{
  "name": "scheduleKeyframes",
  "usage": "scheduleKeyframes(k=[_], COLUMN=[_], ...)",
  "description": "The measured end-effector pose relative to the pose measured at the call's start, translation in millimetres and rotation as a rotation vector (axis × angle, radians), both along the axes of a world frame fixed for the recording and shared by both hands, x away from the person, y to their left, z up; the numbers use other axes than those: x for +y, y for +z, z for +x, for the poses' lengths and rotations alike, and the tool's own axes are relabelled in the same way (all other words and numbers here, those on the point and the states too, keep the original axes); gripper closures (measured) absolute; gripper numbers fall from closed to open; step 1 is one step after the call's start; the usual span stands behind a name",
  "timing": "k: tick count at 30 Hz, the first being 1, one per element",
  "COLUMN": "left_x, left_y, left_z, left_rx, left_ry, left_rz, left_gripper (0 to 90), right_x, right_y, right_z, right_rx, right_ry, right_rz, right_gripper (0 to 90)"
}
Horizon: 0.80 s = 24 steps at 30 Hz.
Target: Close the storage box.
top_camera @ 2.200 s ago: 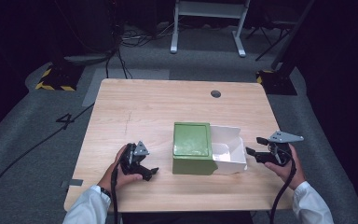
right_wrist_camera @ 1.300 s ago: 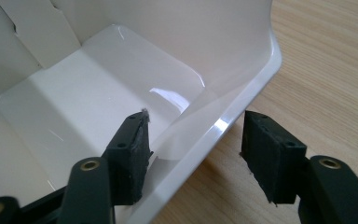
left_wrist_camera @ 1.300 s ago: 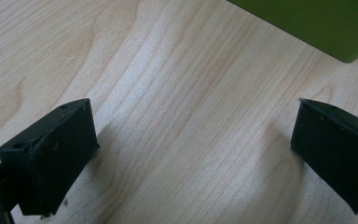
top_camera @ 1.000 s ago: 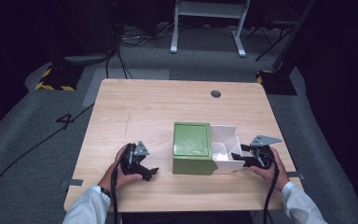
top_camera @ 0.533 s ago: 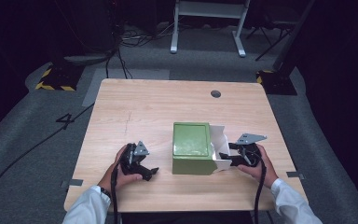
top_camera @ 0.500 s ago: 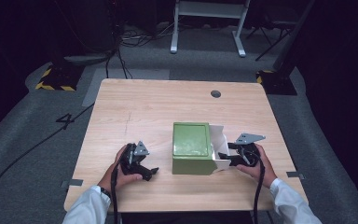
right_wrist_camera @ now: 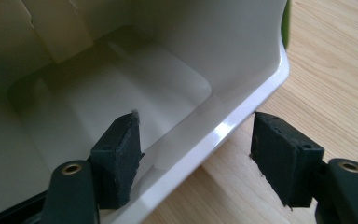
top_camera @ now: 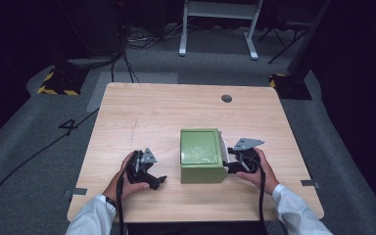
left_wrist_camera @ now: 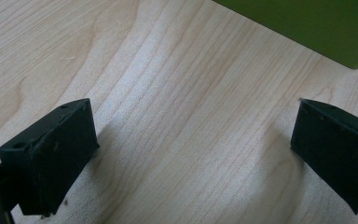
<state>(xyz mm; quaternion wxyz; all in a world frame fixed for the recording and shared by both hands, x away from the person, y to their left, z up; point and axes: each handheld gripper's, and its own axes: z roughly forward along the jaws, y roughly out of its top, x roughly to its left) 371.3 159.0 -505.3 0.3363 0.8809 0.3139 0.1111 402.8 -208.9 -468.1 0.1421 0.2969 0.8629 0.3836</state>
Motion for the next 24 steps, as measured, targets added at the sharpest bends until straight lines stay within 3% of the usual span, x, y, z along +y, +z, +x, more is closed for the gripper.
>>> scheduleKeyframes(k=[16, 24], left_x=[0.0, 0.0], left_y=[0.0, 0.0], left_z=[-0.2, -0.2], left_rx=[0.000, 0.000], left_ry=[0.002, 0.002], left_rz=[0.000, 0.000], left_gripper=[0.6, 0.6], right_x=[6.3, 4.2], right_y=[1.5, 2.6], right_z=[0.0, 0.3], right_rx=[-0.028, -0.020], right_ry=[0.009, 0.018], right_rz=[-0.029, -0.028], right_gripper=[33.2, 32.4])
